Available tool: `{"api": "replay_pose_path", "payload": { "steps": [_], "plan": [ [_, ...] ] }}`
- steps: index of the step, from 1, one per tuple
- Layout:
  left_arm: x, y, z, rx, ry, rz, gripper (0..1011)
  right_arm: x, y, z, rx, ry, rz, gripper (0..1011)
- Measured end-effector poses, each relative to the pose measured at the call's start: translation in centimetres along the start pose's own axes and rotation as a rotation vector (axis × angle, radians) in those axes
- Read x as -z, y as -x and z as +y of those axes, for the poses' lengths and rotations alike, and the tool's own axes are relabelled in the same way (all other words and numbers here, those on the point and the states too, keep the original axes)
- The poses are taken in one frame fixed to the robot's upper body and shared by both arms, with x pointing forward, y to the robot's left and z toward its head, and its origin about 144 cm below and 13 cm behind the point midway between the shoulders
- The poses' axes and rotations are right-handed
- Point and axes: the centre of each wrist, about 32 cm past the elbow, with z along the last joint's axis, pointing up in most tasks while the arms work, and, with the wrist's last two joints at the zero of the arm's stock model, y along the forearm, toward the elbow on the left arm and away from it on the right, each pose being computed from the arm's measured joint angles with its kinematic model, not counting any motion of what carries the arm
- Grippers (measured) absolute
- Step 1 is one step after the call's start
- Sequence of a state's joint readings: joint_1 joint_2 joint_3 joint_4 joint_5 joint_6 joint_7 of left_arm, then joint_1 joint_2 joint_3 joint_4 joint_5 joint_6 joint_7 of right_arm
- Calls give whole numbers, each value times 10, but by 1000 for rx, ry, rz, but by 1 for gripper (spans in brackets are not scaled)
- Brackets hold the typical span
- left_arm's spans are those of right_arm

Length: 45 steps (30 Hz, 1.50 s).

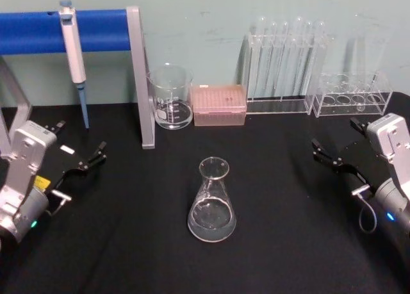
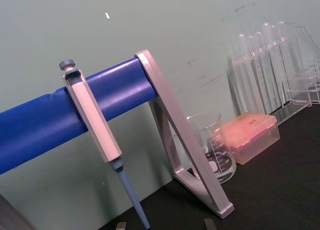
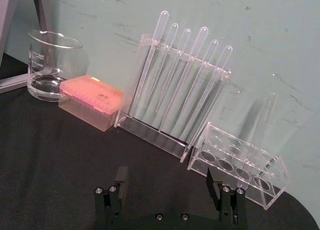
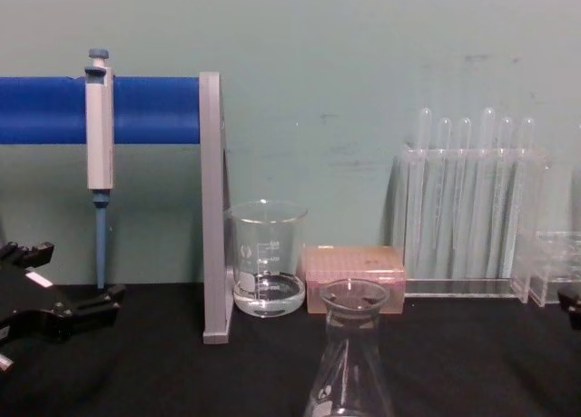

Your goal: Grasp the erlenmeyer flask with one hand, shake it three times, then place it back.

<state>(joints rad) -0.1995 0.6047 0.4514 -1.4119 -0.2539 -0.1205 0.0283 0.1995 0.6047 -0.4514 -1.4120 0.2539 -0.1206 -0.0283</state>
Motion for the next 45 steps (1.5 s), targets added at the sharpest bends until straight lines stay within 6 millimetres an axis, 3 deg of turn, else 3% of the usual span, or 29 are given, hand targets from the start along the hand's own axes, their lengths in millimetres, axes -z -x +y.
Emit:
{"api": "replay_pose_path", "payload": {
  "steps": [32, 45],
  "plan": [
    [0, 0, 0, 0, 0, 0, 1001, 0, -6, 0, -10, -16, 8, 1000],
    [0, 0, 0, 0, 0, 0, 1001, -3, -26, -23, -79, -62, 90, 1000]
  ]
}}
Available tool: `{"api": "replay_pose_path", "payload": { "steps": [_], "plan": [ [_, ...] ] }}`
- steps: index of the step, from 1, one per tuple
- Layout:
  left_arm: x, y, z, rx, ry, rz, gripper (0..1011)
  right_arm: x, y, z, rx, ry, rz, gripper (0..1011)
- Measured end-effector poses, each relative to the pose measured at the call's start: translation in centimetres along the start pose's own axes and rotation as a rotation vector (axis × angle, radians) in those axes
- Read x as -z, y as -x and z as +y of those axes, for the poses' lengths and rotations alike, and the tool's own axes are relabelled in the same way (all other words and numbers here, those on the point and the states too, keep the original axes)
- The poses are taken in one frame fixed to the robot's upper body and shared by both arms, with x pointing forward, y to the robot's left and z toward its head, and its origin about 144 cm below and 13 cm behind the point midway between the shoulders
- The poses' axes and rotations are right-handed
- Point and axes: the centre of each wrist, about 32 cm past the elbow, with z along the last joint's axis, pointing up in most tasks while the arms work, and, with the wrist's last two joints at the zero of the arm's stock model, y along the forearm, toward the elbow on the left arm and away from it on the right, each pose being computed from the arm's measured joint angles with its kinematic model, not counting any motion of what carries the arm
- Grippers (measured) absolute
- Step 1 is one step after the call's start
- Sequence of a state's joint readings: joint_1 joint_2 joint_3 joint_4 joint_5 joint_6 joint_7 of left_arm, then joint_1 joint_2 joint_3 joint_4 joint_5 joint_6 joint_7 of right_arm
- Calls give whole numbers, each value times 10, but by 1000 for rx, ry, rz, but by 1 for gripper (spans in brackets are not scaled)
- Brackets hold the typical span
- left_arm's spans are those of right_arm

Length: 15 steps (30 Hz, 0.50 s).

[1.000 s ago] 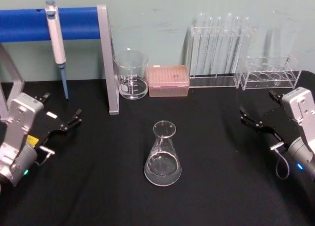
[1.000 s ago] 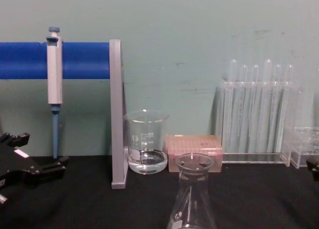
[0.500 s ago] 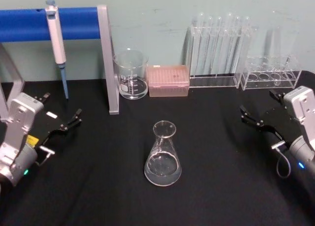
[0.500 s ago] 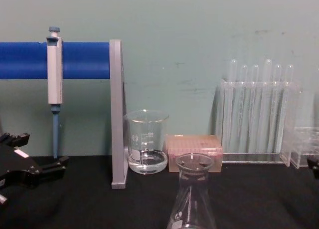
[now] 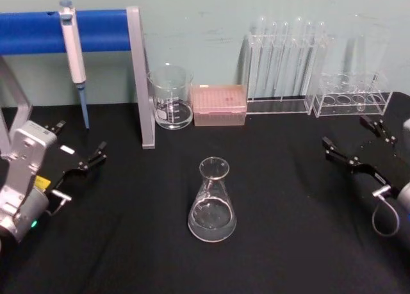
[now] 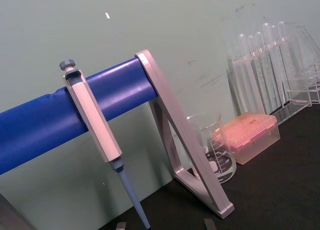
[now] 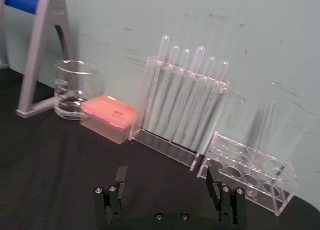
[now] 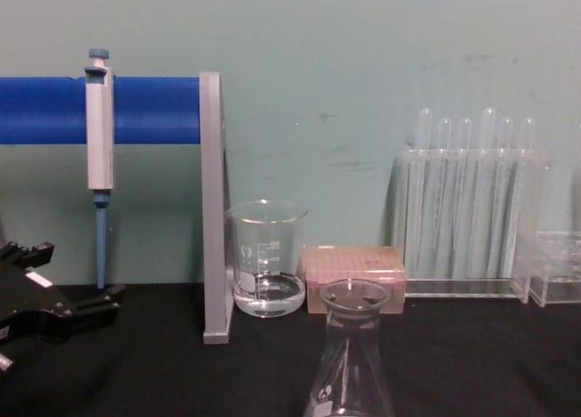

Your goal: Grasp the erlenmeyer flask with one hand, shake it three times, then place it back.

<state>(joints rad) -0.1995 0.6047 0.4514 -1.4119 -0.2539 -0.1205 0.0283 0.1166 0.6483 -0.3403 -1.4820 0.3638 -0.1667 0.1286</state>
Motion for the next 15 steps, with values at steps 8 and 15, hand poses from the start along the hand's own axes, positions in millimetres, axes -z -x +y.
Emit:
{"api": "replay_pose_path", "payload": {
  "steps": [8, 15],
  "plan": [
    [0, 0, 0, 0, 0, 0, 1001, -4, -2, -20, -93, -12, 51, 1000],
    [0, 0, 0, 0, 0, 0, 1001, -9, 6, -33, -202, -32, 105, 1000]
  ]
}}
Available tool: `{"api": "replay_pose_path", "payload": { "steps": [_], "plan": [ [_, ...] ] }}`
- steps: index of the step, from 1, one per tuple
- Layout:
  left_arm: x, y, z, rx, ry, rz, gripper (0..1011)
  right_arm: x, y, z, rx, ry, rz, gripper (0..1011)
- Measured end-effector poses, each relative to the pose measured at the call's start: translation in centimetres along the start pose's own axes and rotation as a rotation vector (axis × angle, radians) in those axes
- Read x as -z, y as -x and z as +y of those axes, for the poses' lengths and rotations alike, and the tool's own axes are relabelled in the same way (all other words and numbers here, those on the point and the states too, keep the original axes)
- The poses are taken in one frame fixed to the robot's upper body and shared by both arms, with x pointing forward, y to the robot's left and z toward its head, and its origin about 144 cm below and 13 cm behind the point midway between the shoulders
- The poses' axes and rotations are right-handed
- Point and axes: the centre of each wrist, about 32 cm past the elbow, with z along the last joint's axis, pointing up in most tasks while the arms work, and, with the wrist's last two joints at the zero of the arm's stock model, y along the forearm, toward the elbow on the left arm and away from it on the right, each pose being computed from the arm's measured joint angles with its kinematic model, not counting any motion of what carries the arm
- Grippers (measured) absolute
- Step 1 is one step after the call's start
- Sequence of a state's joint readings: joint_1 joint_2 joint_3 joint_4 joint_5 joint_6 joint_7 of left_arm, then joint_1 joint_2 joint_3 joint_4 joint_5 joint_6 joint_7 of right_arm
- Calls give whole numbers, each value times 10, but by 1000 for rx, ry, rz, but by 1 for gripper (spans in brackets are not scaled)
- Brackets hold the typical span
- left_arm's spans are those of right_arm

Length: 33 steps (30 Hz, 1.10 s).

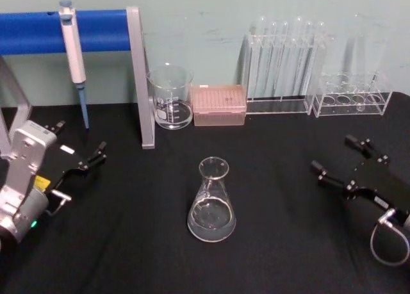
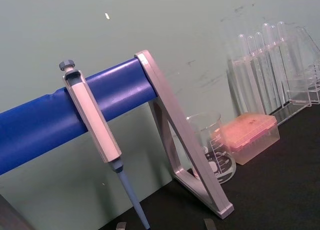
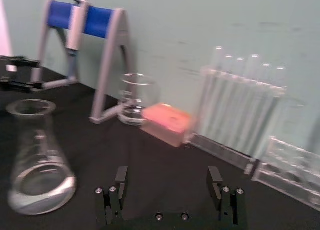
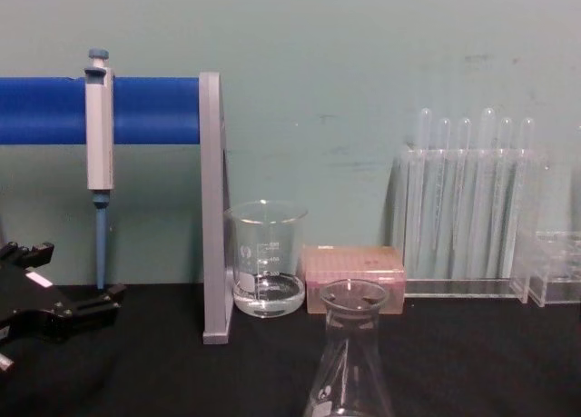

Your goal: Grasp the erlenmeyer flask with one hand, shake it three times, then place it back.

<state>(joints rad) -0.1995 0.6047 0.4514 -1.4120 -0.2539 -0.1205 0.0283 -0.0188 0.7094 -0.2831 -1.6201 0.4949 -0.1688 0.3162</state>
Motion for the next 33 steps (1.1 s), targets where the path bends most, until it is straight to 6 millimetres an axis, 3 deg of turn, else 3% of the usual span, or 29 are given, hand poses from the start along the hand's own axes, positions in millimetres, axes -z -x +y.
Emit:
{"api": "replay_pose_path", "payload": {
  "steps": [13, 33],
  "plan": [
    [0, 0, 0, 0, 0, 0, 1001, -3, 20, 0, -199, -23, 53, 1000],
    [0, 0, 0, 0, 0, 0, 1001, -1, 39, 35, -379, -55, 68, 1000]
  ]
}}
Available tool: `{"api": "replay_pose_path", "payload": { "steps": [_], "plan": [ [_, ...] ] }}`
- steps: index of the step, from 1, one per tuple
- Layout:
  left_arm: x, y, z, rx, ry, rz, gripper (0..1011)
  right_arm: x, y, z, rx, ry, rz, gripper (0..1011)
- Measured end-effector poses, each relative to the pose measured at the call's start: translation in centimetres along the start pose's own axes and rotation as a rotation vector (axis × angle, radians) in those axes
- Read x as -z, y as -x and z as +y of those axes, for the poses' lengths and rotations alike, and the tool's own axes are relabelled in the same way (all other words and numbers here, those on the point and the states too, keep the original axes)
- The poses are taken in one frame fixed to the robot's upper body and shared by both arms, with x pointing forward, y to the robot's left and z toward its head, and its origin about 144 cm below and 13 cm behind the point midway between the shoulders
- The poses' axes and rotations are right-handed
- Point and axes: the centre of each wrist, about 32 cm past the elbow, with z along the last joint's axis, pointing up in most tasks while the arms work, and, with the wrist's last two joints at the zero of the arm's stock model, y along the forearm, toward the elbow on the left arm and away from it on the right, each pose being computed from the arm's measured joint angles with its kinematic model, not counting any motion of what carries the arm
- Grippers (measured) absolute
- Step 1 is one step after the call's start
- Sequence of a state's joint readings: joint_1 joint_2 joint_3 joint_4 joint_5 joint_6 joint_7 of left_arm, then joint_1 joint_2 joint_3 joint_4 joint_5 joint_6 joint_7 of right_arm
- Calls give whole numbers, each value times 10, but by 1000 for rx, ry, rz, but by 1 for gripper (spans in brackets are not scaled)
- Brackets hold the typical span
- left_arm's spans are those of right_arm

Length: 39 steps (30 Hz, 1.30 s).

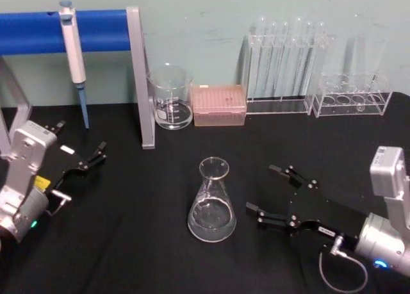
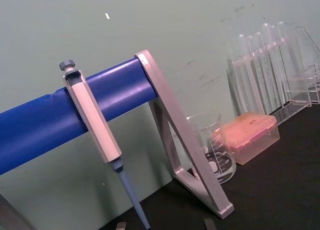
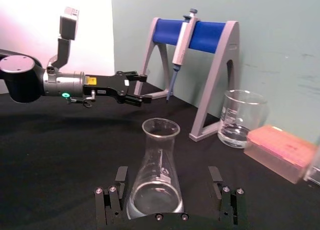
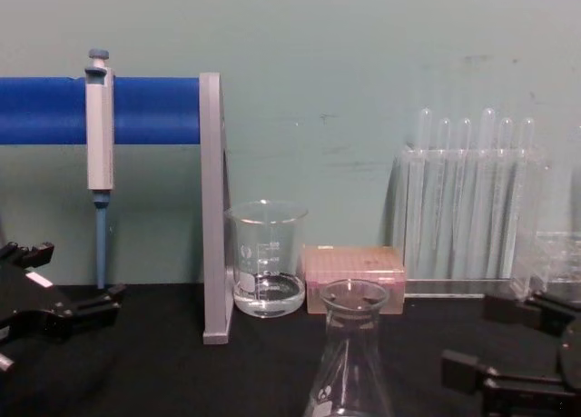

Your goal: Grasp the erlenmeyer flask with one hand, shake it three times, then place it back.

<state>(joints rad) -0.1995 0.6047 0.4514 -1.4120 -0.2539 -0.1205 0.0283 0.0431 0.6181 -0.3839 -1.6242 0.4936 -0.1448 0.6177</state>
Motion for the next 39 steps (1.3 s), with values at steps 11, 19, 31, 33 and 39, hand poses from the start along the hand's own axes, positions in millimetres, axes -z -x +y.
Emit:
{"api": "replay_pose_path", "payload": {
  "steps": [11, 19, 31, 33, 39],
  "plan": [
    [0, 0, 0, 0, 0, 0, 1001, 2, -9, 19, -46, -3, 0, 1000],
    [0, 0, 0, 0, 0, 0, 1001, 3, -20, 35, -83, -6, 5, 1000],
    [0, 0, 0, 0, 0, 0, 1001, 6, -32, 55, -124, -9, 19, 1000],
    [0, 0, 0, 0, 0, 0, 1001, 7, -33, 58, -129, -10, 23, 1000],
    [0, 0, 0, 0, 0, 0, 1001, 9, -36, 65, -138, -16, 29, 1000]
  ]
}}
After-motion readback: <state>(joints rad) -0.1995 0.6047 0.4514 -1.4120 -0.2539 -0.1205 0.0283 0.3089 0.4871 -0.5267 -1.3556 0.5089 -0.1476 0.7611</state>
